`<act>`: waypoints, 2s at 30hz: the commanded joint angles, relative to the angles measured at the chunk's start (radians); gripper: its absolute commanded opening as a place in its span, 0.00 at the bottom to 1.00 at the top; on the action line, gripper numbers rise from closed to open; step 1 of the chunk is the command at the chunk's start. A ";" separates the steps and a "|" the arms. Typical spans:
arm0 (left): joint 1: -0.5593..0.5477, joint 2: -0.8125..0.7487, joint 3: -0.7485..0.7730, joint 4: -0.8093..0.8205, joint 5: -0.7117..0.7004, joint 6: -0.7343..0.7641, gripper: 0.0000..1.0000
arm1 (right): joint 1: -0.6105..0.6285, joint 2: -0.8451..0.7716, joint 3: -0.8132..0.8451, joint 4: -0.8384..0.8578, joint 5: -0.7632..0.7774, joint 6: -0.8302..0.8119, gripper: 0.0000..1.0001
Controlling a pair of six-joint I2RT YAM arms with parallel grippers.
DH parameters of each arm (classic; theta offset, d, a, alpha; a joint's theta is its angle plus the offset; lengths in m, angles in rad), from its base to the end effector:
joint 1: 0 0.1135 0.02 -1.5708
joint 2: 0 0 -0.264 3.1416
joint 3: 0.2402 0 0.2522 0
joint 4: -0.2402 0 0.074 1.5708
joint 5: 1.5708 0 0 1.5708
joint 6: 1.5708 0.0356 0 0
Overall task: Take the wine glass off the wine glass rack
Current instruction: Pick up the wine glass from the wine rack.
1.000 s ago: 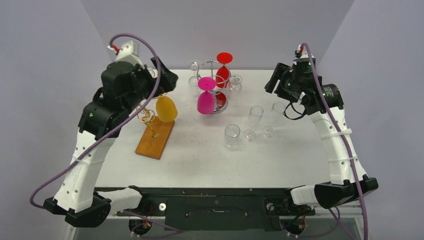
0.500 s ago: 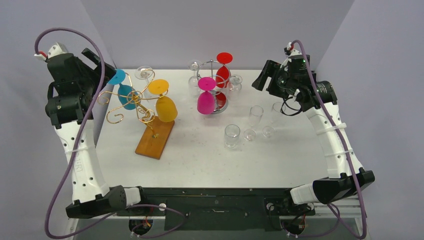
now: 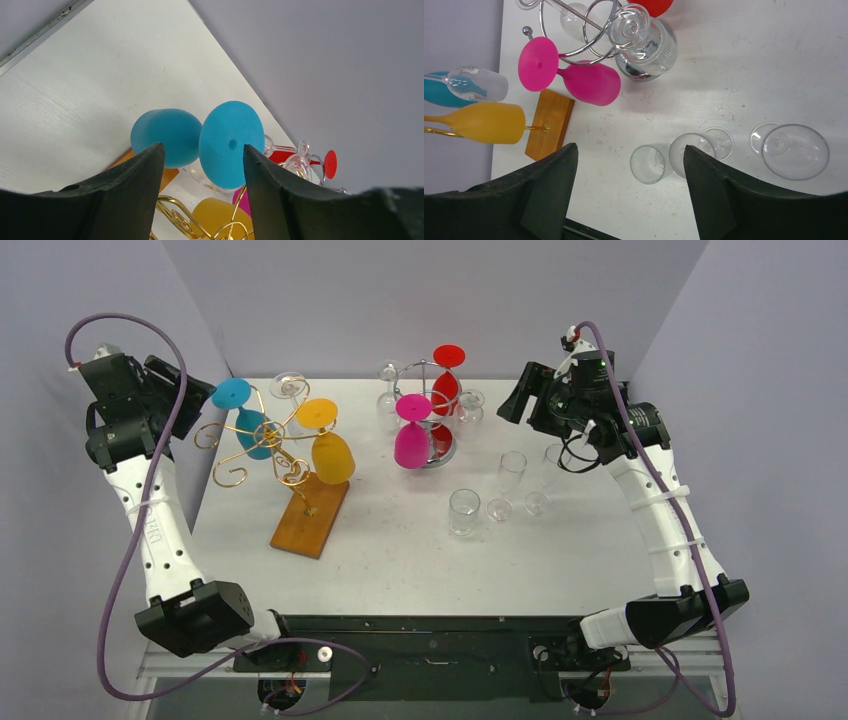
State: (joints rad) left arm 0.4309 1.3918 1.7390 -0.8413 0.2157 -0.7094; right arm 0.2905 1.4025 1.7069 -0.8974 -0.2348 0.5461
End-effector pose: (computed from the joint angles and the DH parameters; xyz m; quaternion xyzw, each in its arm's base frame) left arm 0.2564 0.1095 0.4615 -0.4143 0.7483 -0.1623 0.4920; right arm 0.2674 0.0886 0.4437 0.0572 0.8766 0.2840 0.3842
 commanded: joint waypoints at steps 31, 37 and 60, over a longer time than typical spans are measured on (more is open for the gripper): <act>0.042 0.014 -0.081 0.196 0.231 -0.062 0.09 | 0.006 -0.003 0.002 0.038 0.011 -0.006 0.73; 0.055 -0.004 -0.122 0.255 0.280 -0.104 0.00 | 0.006 -0.002 0.003 0.035 0.016 -0.006 0.73; 0.108 -0.045 -0.313 0.602 0.477 -0.365 0.00 | 0.006 -0.004 -0.002 0.034 0.019 -0.009 0.73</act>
State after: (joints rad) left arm 0.5320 1.3708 1.4399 -0.3779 0.6380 -1.0191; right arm 0.2905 1.4029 1.7046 -0.8974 -0.2329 0.5438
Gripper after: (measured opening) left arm 0.006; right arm 0.728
